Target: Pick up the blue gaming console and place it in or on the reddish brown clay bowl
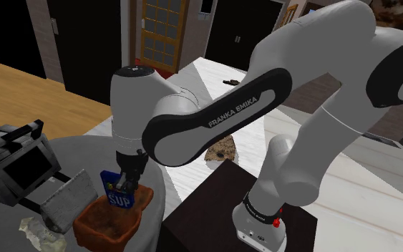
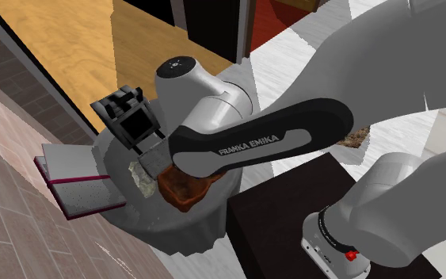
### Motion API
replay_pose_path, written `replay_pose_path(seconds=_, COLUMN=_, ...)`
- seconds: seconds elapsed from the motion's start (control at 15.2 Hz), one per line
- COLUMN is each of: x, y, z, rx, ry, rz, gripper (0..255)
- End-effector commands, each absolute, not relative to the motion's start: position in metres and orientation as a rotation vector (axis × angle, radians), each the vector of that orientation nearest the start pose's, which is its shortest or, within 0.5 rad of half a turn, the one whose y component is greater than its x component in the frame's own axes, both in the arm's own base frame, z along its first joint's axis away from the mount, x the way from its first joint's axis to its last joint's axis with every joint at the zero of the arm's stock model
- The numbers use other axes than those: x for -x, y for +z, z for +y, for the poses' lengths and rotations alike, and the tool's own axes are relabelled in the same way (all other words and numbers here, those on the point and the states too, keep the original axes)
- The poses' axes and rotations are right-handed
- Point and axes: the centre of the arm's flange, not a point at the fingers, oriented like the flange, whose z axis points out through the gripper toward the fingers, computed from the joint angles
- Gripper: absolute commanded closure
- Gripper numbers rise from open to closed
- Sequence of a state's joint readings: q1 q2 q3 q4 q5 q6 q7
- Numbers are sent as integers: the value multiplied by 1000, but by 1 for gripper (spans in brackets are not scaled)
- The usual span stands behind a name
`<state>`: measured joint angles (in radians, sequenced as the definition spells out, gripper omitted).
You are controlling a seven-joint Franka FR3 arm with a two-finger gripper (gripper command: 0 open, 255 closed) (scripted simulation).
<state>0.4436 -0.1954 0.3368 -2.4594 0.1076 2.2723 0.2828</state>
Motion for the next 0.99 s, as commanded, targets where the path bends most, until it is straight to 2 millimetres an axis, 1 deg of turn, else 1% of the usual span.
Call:
replay_pose_path(seconds=0.0, x=-323, y=361, z=323, rx=3056, ry=13, rz=-655, gripper=255)
replay_pose_path(seconds=0.4, x=-323, y=361, z=323, rx=3056, ry=13, rz=-655, gripper=255)
replay_pose_path(seconds=0.46, x=-323, y=361, z=323, rx=3056, ry=13, rz=-655, gripper=0)
replay_pose_path(seconds=0.79, x=-323, y=361, z=323, rx=3056, ry=13, rz=-655, gripper=0)
replay_pose_path(seconds=0.92, x=-323, y=387, z=322, rx=3056, ry=13, rz=-655, gripper=0)
